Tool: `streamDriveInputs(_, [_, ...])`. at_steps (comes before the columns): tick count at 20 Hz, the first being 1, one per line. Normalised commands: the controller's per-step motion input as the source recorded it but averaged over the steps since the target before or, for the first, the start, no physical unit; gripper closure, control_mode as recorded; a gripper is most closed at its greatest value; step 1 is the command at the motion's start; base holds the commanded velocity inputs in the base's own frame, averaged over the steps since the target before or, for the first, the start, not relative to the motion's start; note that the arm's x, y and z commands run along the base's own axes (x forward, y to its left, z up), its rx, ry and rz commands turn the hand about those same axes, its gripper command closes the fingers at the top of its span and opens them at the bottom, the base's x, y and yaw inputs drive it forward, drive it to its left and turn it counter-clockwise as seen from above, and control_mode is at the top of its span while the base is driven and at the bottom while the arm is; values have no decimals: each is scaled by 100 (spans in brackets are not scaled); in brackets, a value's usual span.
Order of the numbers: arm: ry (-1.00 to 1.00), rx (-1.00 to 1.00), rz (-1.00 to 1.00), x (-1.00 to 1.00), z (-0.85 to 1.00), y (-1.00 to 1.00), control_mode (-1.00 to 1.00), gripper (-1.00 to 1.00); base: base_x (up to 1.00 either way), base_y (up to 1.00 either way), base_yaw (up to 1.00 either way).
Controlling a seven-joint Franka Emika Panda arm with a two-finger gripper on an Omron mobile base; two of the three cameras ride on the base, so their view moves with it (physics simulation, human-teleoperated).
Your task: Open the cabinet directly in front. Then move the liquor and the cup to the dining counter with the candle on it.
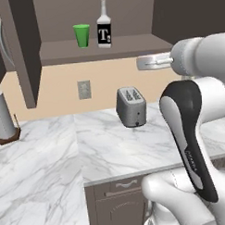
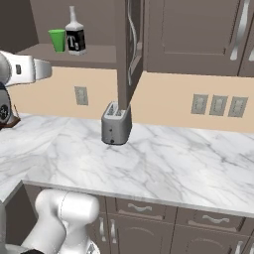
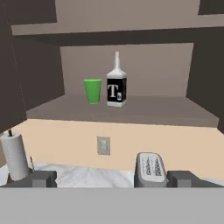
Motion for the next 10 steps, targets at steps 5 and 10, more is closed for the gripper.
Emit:
streamDriveInputs(5, [2, 0, -14, 38, 15, 0, -100, -100, 0, 0, 0])
streamDriveInputs(10, [5, 0, -15, 34, 18, 0, -100, -100, 0, 0, 0])
